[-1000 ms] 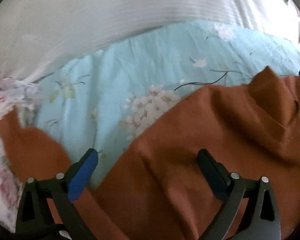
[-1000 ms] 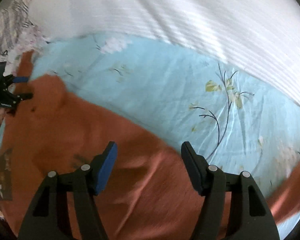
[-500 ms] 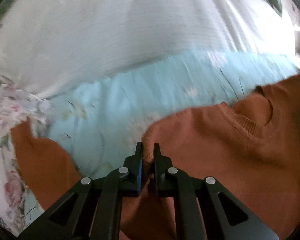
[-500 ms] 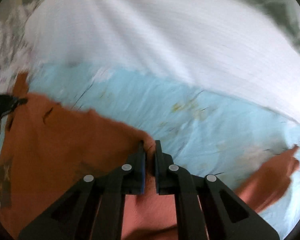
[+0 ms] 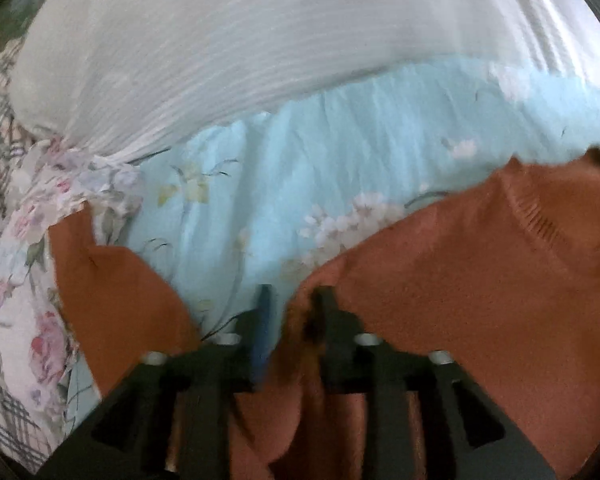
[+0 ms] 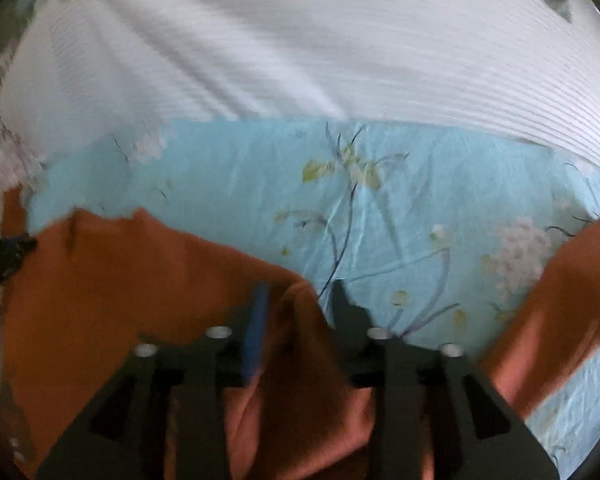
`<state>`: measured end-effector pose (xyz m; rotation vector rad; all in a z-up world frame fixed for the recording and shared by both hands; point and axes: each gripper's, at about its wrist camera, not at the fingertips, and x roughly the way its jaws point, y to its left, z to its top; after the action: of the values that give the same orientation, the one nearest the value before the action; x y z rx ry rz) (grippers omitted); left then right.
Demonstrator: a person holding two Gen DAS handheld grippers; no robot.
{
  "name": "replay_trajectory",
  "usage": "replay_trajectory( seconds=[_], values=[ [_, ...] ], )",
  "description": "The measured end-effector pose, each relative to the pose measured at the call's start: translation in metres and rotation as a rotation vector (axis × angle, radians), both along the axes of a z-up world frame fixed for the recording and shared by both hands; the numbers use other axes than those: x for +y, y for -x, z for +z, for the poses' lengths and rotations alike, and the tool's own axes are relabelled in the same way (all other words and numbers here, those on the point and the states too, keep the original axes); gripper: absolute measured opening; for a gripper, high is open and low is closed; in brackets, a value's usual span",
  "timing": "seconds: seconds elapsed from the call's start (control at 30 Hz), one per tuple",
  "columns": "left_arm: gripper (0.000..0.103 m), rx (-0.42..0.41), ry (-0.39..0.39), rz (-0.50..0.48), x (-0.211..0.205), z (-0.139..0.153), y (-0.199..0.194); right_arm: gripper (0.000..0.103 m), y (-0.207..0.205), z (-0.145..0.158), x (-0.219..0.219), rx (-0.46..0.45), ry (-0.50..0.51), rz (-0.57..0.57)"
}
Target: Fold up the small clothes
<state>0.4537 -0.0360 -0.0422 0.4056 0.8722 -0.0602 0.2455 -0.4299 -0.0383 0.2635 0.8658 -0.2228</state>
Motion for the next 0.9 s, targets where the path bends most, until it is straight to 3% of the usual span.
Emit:
replay_trajectory(
  seconds=[0.03, 0.23, 0.33, 0.4, 0.5, 0.67, 0.77, 0.9],
  values=[
    [0.054, -0.02, 0.011, 0.015, 0.007, 0.011, 0.005, 0.058, 0.009, 0.007, -0.005, -0.027, -0.01, -0.016],
    [0.066, -0.073, 0.19, 0.008, 0.03, 0.066, 0.064, 0.058, 0.1, 0.042, -0.067, -0.164, -0.053, -0.225],
    [0.071, -0.064, 0.264, -0.031, 0.027, 0.074, 0.098, 0.057, 0.136, 0.038, -0.112, -0.184, -0.097, -0.368],
    [0.071, -0.044, 0.293, -0.061, 0.015, 0.07, 0.124, 0.05, 0.153, 0.033, -0.144, -0.207, -0.154, -0.447],
    [0.072, 0.005, 0.328, -0.094, -0.008, 0.057, 0.154, 0.046, 0.15, 0.033, -0.164, -0.229, -0.172, -0.476],
    [0.072, 0.116, 0.359, -0.151, -0.046, 0.023, 0.189, 0.046, 0.109, 0.032, -0.181, -0.23, -0.185, -0.457],
    [0.072, 0.171, 0.352, -0.175, -0.062, 0.005, 0.203, 0.046, 0.087, 0.024, -0.197, -0.19, -0.169, -0.48],
    [0.072, 0.231, 0.366, -0.171, -0.063, -0.013, 0.211, 0.042, 0.068, 0.0, -0.216, -0.062, -0.14, -0.535]
  ],
)
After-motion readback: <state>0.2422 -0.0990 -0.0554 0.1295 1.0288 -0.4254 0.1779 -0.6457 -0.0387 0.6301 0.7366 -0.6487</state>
